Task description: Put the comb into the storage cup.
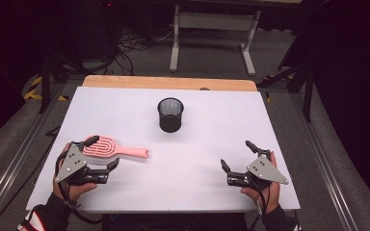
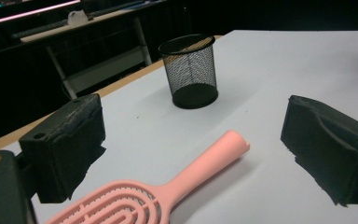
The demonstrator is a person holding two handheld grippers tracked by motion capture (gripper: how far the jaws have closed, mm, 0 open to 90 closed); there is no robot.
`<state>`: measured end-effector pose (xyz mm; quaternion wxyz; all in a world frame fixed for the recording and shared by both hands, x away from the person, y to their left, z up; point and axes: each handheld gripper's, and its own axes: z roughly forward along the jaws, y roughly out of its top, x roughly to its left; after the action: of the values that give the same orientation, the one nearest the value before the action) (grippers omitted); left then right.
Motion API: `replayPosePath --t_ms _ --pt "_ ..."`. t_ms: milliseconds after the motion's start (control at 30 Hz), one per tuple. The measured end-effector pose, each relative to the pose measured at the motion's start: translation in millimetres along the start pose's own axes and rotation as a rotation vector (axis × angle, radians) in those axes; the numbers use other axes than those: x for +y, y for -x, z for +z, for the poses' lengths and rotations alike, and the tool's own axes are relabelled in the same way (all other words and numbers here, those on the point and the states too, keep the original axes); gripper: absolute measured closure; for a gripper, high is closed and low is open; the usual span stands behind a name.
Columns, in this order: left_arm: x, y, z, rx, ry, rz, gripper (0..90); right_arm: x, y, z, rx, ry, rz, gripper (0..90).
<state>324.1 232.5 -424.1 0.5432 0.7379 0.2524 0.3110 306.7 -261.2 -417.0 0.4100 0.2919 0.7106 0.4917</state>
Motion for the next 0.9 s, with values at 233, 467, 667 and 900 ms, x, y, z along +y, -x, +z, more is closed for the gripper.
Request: replayPosePath --t_ms 233,467,667,900 --pt "-1.6 -1.0 2.9 0.006 -0.025 -0.001 13.5 -2.7 -2.1 4.6 0.024 -0.019 0.000 3.6" --pt "-1.3 -4.8 13.2 -0.017 -0.066 -0.045 23.5 -5.0 -4.2 8.3 0.034 -0.044 -0.004 3.6" --pt "1.3 -8.9 32.7 -0.046 -0.141 -0.050 44.2 -6.8 -4.9 12.5 0.046 -0.066 -0.014 3.9" --pt "7.1 -6.5 56.7 -0.102 -0.237 -0.047 77.5 -9.3 -6.3 15.8 0.057 -0.089 -0.028 4.4"
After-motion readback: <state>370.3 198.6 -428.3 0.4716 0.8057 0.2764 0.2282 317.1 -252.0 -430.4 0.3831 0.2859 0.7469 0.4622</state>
